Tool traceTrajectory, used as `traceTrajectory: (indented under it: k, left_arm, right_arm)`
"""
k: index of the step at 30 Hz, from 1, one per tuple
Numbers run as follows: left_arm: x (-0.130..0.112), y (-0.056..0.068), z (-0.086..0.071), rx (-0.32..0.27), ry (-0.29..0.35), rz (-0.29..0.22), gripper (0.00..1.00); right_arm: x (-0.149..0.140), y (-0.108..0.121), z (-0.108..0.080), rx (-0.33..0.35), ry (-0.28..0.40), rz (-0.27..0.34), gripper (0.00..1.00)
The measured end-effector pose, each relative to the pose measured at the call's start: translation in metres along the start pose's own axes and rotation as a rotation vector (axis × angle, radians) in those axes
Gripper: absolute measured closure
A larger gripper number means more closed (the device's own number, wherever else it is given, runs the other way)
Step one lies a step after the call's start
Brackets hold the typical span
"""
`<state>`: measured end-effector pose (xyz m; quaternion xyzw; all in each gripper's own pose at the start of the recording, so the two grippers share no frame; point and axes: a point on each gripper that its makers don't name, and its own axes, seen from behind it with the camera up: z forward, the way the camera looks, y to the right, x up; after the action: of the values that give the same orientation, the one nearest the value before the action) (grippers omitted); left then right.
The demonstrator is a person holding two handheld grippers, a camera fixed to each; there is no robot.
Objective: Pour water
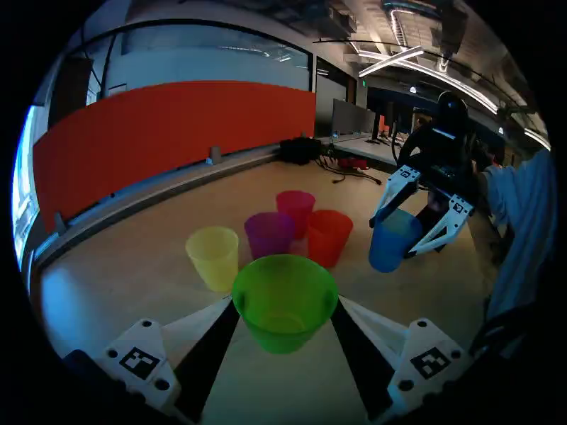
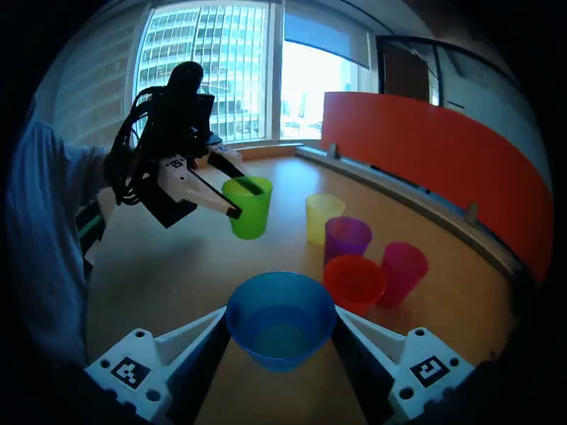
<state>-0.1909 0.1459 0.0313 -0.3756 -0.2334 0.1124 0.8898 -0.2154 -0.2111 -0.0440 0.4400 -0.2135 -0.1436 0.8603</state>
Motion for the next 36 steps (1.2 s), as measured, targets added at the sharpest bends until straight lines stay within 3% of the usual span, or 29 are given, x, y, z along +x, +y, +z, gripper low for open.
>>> traceTrajectory:
  k: [6, 17, 36]
  left_arm:
    - [0.029, 0.001, -0.015, 0.022, 0.068, 0.0, 0.13]
    - [0.076, 0.013, -0.042, 0.055, 0.176, 0.023, 0.13]
    - [0.123, 0.038, -0.066, 0.057, 0.333, 0.007, 0.13]
  right_arm:
    - [0.024, -0.001, -0.019, -0.026, 0.057, 0.021, 0.08]
    - [0.069, -0.001, -0.05, -0.078, 0.15, 0.028, 0.08]
    - [0.126, 0.007, -0.079, -0.146, 0.305, 0.05, 0.08]
